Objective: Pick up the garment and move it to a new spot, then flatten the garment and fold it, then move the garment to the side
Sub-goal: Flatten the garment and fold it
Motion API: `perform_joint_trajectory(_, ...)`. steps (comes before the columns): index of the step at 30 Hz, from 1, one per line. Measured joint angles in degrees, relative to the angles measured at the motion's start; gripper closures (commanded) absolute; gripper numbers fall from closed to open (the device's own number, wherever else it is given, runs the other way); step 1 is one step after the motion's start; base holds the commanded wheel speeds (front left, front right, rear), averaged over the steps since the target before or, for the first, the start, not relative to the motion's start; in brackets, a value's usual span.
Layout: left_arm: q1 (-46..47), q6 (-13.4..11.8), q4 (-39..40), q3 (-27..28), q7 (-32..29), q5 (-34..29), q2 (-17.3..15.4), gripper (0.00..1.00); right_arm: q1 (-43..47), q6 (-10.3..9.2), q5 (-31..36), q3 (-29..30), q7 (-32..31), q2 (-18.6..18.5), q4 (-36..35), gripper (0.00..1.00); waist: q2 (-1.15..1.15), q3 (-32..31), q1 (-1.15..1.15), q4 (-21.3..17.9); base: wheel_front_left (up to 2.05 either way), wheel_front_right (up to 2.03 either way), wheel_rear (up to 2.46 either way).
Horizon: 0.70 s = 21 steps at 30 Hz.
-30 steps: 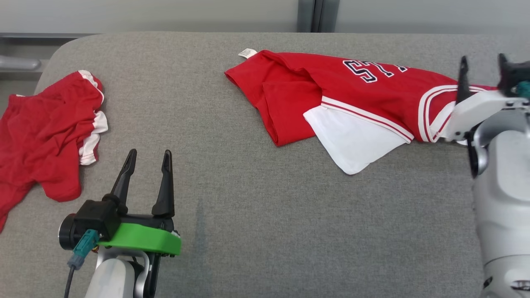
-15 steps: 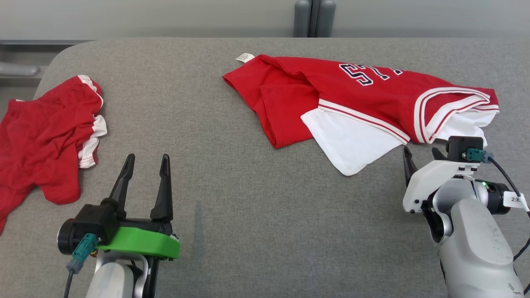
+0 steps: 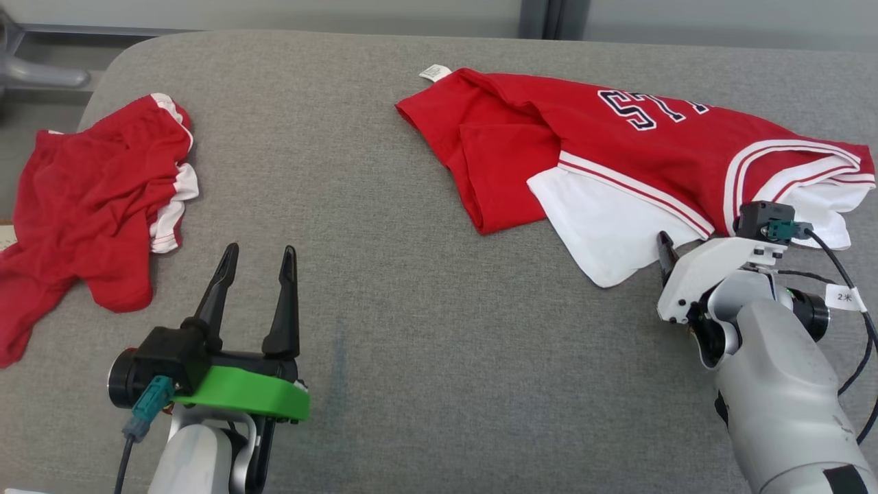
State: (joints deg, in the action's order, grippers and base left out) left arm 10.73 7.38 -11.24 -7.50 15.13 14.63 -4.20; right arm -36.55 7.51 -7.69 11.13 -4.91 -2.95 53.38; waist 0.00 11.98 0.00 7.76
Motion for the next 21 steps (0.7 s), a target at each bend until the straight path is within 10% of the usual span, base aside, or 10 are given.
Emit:
perform_joint_trajectory(2,0.0,0.0,-0.09,-0.07,0.01,0.12,-0.01,0.0,-1.67,0.0,0.47,-0.01,0.78,-0.08,2.69,0.0,0.0,0.06,0.0,0.5,0.0,0.0,0.0)
perform_joint_trajectory(3,0.0,0.0,-0.1,-0.08,0.0,0.12,-0.01,0.0,-2.17,-0.01,0.58,0.04,1.27,-0.09,3.69,0.15,0.0,0.05,0.0,0.66,0.0,0.0,0.0)
perform_joint_trajectory(5,-0.01,0.0,-0.14,-0.08,0.0,0.13,-0.02,0.0,-3.04,-0.03,1.74,0.11,2.49,-0.09,5.78,1.0,0.0,-0.07,0.0,0.9,0.0,0.0,0.0)
perform_joint_trajectory(21,-3.17,0.0,-0.23,1.9,0.01,-0.04,-0.14,0.0,3.64,0.03,9.88,9.57,4.54,0.26,-2.77,1.0,0.0,-3.84,0.0,-2.49,0.0,0.0,0.0)
